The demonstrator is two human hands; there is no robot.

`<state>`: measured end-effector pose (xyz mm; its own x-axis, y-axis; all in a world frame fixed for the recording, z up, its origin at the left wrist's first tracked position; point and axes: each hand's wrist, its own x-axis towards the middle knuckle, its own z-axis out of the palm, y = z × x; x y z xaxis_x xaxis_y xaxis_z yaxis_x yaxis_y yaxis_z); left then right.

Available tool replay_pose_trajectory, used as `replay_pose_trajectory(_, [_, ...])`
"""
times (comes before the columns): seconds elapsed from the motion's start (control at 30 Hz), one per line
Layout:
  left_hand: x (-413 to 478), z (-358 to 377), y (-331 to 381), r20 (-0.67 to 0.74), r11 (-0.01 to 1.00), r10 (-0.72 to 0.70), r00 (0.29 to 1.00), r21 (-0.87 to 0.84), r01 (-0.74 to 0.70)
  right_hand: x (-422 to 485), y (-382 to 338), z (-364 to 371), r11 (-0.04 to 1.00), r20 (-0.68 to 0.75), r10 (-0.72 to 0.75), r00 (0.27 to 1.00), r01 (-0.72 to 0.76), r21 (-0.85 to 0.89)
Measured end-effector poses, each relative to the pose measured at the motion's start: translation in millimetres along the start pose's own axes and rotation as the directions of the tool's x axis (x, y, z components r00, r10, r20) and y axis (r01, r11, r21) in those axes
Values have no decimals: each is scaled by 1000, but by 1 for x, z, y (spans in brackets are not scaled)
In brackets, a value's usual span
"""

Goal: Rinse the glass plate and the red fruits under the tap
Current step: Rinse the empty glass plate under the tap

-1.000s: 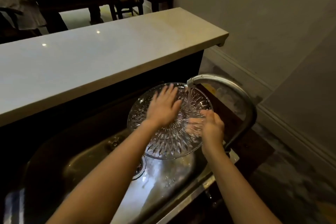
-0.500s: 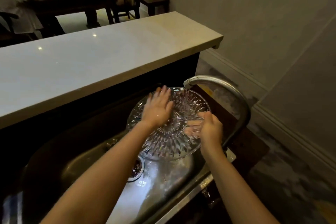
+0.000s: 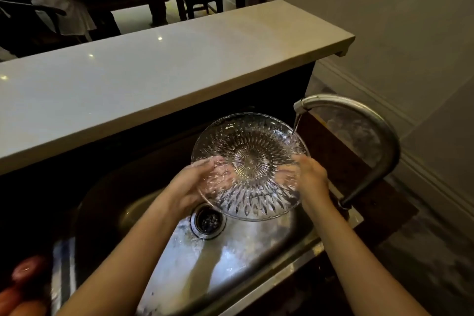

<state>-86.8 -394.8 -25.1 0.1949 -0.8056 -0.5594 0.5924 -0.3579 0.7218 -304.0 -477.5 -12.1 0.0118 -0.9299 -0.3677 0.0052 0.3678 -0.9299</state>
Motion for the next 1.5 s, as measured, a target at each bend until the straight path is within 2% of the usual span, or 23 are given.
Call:
replay_pose_trajectory(0.1, [-2, 2, 2, -73, 999, 46, 996, 5, -45, -1, 2, 3, 998, 59, 52, 997, -50, -32])
replay_pose_trajectory(0.23, [0, 3, -10, -180, 996, 88, 980, 49, -80, 4, -4, 0, 995, 59, 0, 998, 6, -104])
replay_pose_trajectory(0.27, [0, 5, -15, -231, 990, 126, 965, 96, -106, 6, -5, -1, 994, 57, -8, 998, 14, -113])
replay_pose_trajectory(0.33, [3, 12, -27, -318, 940, 270, 909, 292, -177, 8, -7, -4, 991, 47, -1, 999, 7, -135])
replay_pose_trajectory(0.4, [6, 19, -37, -305, 838, 424, 853, 488, -243, 11, -6, -8, 991, 29, 9, 1000, -6, -134])
replay_pose_trajectory(0.43, [8, 21, -41, -280, 810, 460, 843, 521, -270, 11, -7, -11, 991, 16, 14, 1000, -12, -134])
replay_pose_trajectory(0.47, [9, 20, -43, -263, 816, 460, 848, 502, -287, 12, -8, -15, 991, 9, 16, 1000, -15, -132])
replay_pose_trajectory(0.53, [10, 18, -40, -257, 912, 339, 905, 328, -248, 11, -13, -19, 994, 48, 31, 998, -25, -105])
replay_pose_trajectory(0.57, [12, 16, -38, -254, 954, 261, 931, 215, -209, 10, -16, -20, 991, 76, 40, 996, -30, -132])
replay_pose_trajectory(0.6, [13, 14, -37, -258, 974, 208, 943, 141, -176, 8, -20, -21, 969, 82, 29, 996, -8, -246])
replay_pose_trajectory(0.63, [14, 12, -36, -274, 980, 183, 944, 123, -154, 5, -22, -23, 901, 68, -26, 997, 53, -431])
replay_pose_trajectory(0.67, [15, 9, -35, -292, 982, 176, 940, 123, -146, 2, -23, -26, 783, 58, -127, 990, 135, -607])
replay_pose_trajectory(0.73, [15, 5, -36, -324, 979, 196, 926, 122, -165, -6, -21, -34, 587, 44, -290, 956, 213, -781])
replay_pose_trajectory(0.77, [15, 3, -36, -332, 977, 207, 920, 114, -179, -8, -17, -38, 528, 33, -300, 953, 194, -827])
replay_pose_trajectory(0.83, [16, -2, -37, -339, 977, 209, 917, 100, -186, -11, -3, -42, 462, 26, -204, 979, 120, -879])
replay_pose_trajectory(0.9, [18, -3, -37, -341, 980, 196, 919, 77, -181, -13, 10, -44, 501, -8, -112, 994, 50, -864])
replay_pose_trajectory(0.97, [19, -3, -38, -352, 980, 198, 915, 80, -181, -14, 16, -45, 547, -33, -177, 984, 70, -834])
replay_pose_trajectory(1.33, [23, -4, -48, -417, 981, 190, 889, 119, -154, -26, 32, -54, 591, 9, -377, 926, 248, -768])
replay_pose_trajectory(1.4, [22, -4, -47, -428, 987, 156, 890, 112, -118, -28, 33, -56, 595, 16, -387, 922, 263, -759])
replay_pose_trajectory(1.5, [18, -7, -44, -426, 1000, 11, 904, 17, -4, -31, 31, -59, 614, 35, -358, 933, 264, -744])
